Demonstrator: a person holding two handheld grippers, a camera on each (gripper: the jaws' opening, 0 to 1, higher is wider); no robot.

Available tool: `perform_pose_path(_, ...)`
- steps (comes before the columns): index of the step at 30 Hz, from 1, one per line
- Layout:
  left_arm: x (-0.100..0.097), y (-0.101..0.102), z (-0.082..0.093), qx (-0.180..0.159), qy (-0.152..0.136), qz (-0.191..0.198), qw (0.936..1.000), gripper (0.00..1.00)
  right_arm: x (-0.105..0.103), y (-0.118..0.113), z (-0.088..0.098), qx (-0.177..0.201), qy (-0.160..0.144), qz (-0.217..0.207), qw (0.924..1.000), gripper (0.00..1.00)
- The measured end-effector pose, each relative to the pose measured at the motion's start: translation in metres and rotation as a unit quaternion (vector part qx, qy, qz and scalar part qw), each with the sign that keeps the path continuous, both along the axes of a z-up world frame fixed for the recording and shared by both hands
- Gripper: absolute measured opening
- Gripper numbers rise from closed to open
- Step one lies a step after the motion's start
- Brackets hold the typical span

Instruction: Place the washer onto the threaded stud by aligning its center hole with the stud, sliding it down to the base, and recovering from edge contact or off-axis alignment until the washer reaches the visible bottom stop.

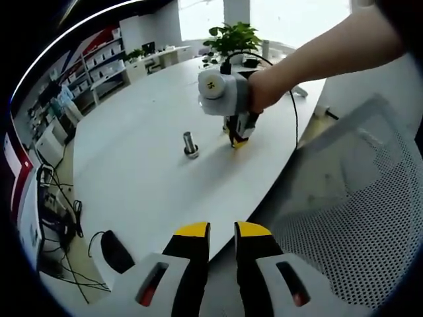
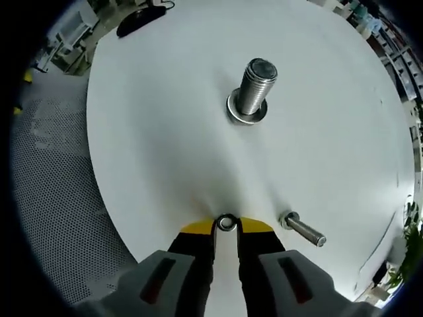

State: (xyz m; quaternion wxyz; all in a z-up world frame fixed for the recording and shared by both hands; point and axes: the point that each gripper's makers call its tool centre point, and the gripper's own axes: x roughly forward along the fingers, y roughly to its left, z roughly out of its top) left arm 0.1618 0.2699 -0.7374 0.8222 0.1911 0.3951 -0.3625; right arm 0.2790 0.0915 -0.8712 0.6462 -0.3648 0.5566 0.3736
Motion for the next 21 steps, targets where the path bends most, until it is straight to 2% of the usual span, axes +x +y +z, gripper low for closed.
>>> perform_pose_path(2,-0.001,-0.001,-0.001,0.003,0.000,-0.003,1.0000,0.12,0.001,0.002,0.000,0.016,-0.011,0.009,0.9998,0.14)
perform_pose_path(7,-0.001,0.000,-0.001,0.006,-0.002,-0.003,1.0000,0.12,0.001,-0.001,0.002,0.049,-0.007,-0.026,0.9984,0.14)
perform_pose_path(13,-0.002,-0.001,-0.002,0.009,-0.003,-0.007,0.9999,0.13,-0.008,-0.005,0.004,0.057,0.004,-0.040,0.9976,0.14)
perform_pose_path(21,-0.001,-0.001,0.000,0.006,-0.006,-0.007,0.9999,0.13,-0.006,-0.019,0.013,0.073,0.001,-0.072,0.9947,0.14)
